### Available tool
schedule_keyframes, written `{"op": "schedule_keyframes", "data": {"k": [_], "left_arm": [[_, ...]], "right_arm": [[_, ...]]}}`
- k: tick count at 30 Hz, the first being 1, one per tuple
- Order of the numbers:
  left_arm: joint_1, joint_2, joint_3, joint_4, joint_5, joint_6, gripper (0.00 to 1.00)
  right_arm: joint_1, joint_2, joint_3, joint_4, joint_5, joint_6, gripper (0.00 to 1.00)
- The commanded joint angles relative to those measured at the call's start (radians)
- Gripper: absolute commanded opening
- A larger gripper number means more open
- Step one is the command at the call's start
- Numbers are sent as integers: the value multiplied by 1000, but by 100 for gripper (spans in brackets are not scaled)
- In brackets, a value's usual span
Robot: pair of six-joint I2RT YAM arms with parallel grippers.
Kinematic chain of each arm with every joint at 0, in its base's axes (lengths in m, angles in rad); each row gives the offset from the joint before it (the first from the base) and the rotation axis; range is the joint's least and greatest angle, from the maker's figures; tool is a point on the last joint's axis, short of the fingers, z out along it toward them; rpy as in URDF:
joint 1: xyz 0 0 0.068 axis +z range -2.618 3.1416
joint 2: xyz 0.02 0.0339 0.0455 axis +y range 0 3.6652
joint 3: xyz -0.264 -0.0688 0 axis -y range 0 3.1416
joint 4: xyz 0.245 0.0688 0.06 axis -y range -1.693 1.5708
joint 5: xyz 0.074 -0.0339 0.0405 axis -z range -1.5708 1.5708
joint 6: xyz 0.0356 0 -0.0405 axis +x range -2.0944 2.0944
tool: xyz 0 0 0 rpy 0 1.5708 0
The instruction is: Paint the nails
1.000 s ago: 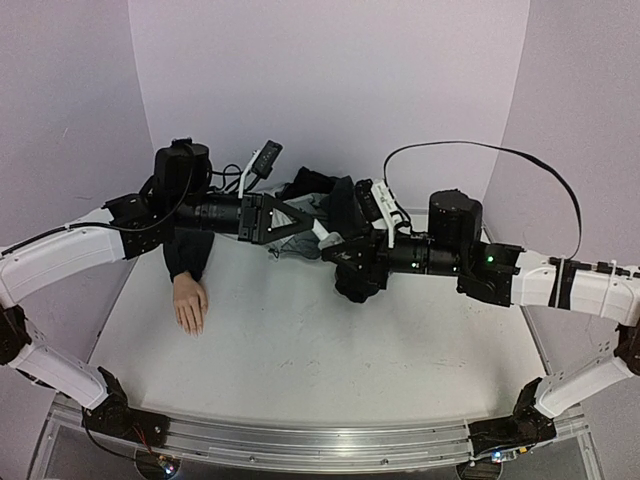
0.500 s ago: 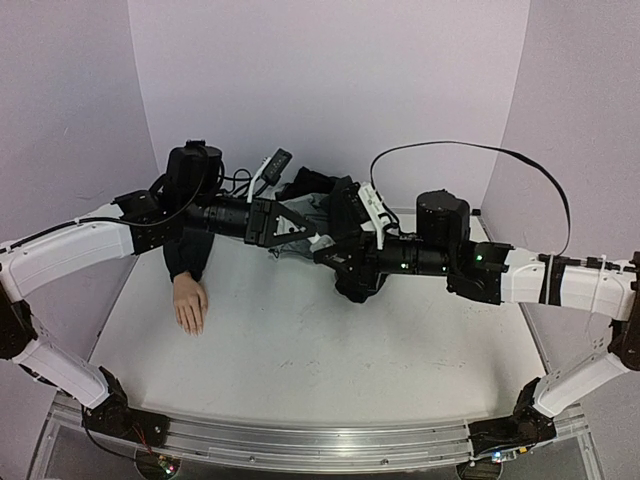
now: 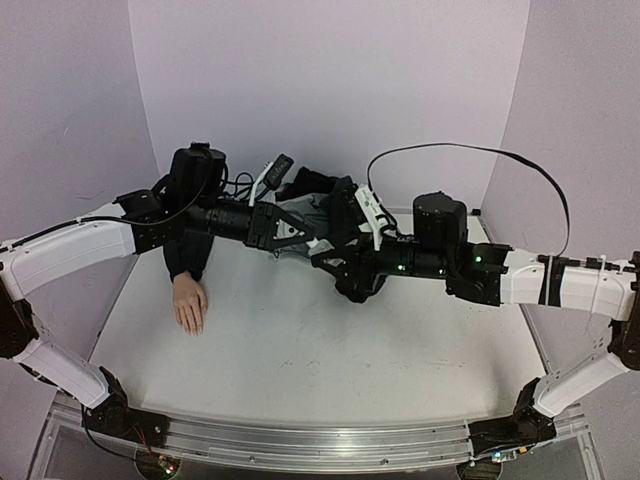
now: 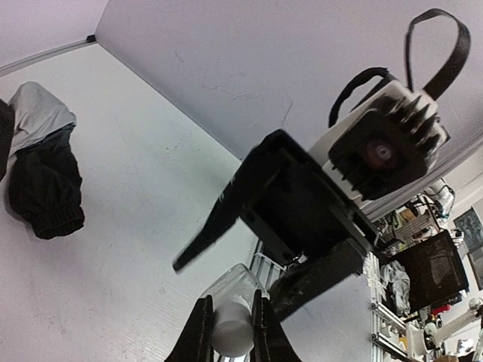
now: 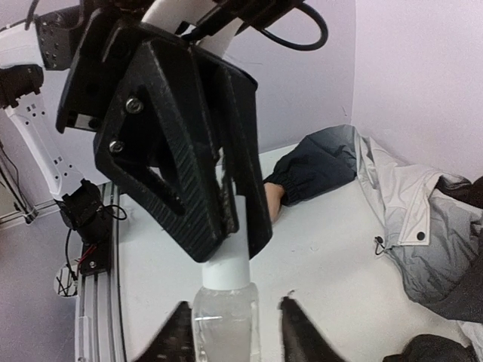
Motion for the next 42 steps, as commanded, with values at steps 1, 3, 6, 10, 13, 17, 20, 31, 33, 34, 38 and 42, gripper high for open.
{"op": "schedule_keyframes", "data": {"k": [1,3,6,10,13,17,20,31,33,34,38,42], "left_arm": [[-3,-31,56,-141,-181,79,0],[-3,-45,47,-235,-318,124,0],[0,-65,-3,-322,-513,143,0],[24,-92,-79,-358,-550,134,0],[59,-115,-124,-387,-577,118,0],[116,-151,-184,-446,-647,95,0],[118,-151,-230,-455,-656,80,0],[-99,-35,-396,-273,-790,-109,0],[-108,-28,-452,-208,-800,-133,0],[-110,-17,-472,-185,-809,-142,0],[-126,37,-498,-168,-865,-156,0],[-150,68,-508,-155,-899,-178,2]], "right_arm": [[-2,8,22,-21,174,-11,66],[-1,-2,-9,-53,257,-1,83],[-3,-29,-81,-91,383,20,97],[-11,-60,-160,-122,475,49,98],[-17,-73,-191,-134,504,66,98],[-21,-88,-200,-138,556,73,98],[-24,-96,-192,-138,608,66,98],[-39,-171,-192,-125,782,94,98],[-42,-201,-211,-117,785,98,98],[-43,-215,-218,-114,784,100,98],[-44,-253,-235,-109,776,112,98],[-46,-273,-244,-109,780,119,98]]}}
